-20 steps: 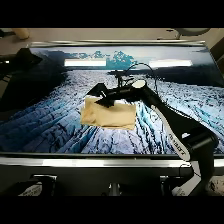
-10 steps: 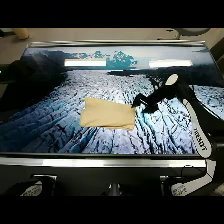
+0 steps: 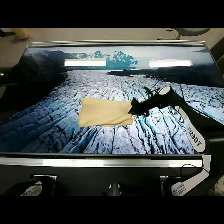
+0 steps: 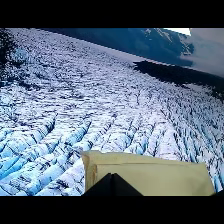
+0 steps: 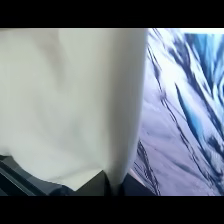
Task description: Fold the shirts.
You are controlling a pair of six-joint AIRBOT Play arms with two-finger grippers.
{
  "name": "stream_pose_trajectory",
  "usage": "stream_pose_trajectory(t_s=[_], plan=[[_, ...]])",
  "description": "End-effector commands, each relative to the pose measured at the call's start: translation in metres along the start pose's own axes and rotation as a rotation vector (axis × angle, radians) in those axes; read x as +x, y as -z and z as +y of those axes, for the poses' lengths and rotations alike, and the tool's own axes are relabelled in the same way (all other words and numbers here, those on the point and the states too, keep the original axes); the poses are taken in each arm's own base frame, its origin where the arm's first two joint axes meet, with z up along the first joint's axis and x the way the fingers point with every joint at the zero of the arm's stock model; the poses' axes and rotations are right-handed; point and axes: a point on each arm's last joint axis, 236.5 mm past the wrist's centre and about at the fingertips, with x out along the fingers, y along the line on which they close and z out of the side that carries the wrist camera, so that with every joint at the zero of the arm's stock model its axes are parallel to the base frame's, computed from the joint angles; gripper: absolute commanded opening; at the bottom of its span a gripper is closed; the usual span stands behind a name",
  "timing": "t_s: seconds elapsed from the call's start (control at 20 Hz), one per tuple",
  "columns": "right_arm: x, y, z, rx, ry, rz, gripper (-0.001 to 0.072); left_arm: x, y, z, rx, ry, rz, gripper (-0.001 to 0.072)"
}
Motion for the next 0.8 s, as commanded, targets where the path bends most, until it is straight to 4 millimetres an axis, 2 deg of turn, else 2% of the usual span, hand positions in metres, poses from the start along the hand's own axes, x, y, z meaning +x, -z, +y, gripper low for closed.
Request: stream_pose_trajectory(t_s=[0.0,0.05,0.1,0.2,0.3,0.4,0.5,0.55,0.65,0.7,0.75], plan=[[-0.073,-0.057,0.017,-0.022,-0.120,-0.157,0.0020,0.000,0.000,-0.001,-0.011,0.006,-0.001,0.0029],[-0.110,-0.075,0.009,-0.004,-0.128,-0.224,0.0020,0.000,0.000,-0.001,-0.011,0.006,-0.001,0.0029],[-0.154,-0.090,-0.007,0.035,-0.126,-0.307,0.0020,0.000,0.000,-0.001,-0.011,0.006,-0.001,0.0028],[-0.232,-0.102,-0.050,0.136,-0.104,-0.449,0.0021,0.000,0.000,-0.001,-0.011,0.006,-0.001,0.0029],[-0.304,-0.088,-0.105,0.257,-0.059,-0.565,0.0021,0.000,0.000,-0.001,-0.011,0.006,-0.001,0.0029],[-0.361,-0.054,-0.163,0.393,0.016,-0.634,0.0022,0.000,0.000,-0.001,-0.010,0.006,-0.001,0.0029],[-0.394,-0.009,-0.214,0.530,0.110,-0.645,0.0021,0.000,0.000,-0.001,-0.010,0.006,-0.001,0.0029],[-0.400,0.016,-0.234,0.590,0.162,-0.612,0.0021,0.000,0.000,-0.001,-0.010,0.006,-0.001,0.0029],[-0.394,0.069,-0.268,0.699,0.302,-0.476,0.0021,0.000,0.000,-0.001,-0.007,0.006,-0.001,0.0029],[-0.387,0.089,-0.280,0.734,0.368,-0.419,0.0021,0.000,0.000,-0.001,-0.007,0.006,-0.002,0.0029],[-0.376,0.100,-0.285,0.758,0.384,-0.385,0.0021,0.000,0.000,-0.001,-0.007,0.006,-0.002,0.0029]])
